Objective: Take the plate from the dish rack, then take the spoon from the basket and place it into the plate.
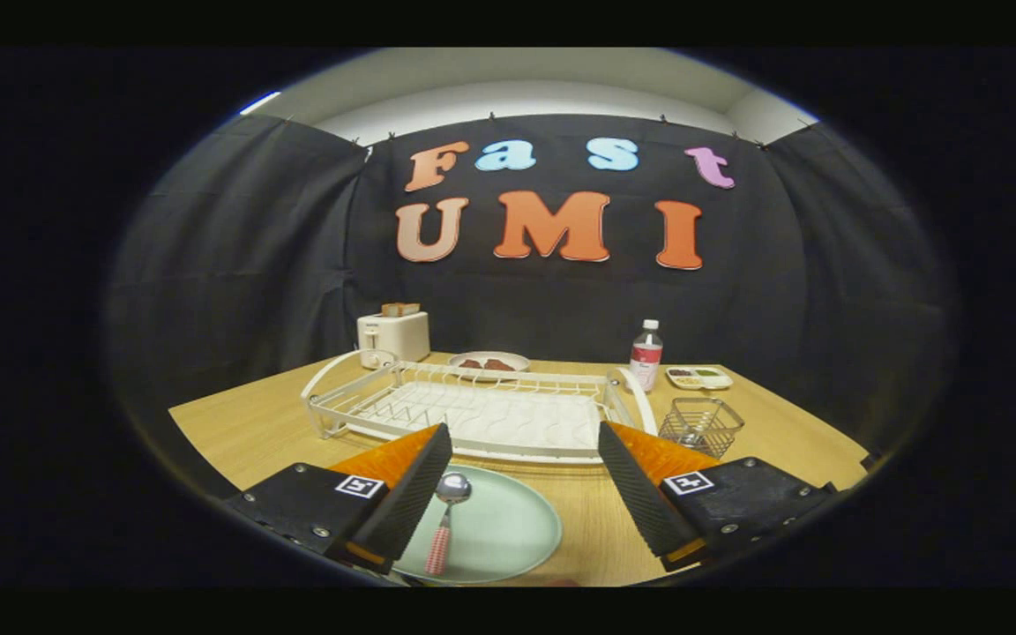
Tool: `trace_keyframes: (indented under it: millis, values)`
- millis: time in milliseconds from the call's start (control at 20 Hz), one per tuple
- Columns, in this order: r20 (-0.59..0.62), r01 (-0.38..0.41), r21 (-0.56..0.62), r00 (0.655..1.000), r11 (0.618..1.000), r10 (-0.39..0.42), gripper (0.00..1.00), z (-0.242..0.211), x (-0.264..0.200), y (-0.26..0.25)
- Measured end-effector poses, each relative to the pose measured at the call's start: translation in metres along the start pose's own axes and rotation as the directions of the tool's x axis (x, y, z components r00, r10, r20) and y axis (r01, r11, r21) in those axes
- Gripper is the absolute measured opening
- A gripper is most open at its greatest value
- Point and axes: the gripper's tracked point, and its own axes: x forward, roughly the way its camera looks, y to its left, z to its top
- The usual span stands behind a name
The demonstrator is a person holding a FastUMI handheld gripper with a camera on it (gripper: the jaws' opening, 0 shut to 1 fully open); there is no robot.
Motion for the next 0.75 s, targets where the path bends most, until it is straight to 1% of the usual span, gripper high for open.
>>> trace_keyframes:
  millis: [350,600,750]
  values:
    - [0.038,0.07,0.026,0.997,0.997,-0.07,0.99,0.022,-0.002,-0.046]
    - [0.047,0.08,0.09,0.995,0.993,-0.085,0.99,0.027,0.0,-0.059]
    - [0.059,0.11,0.077,0.992,0.991,-0.115,0.99,0.029,0.0,-0.073]
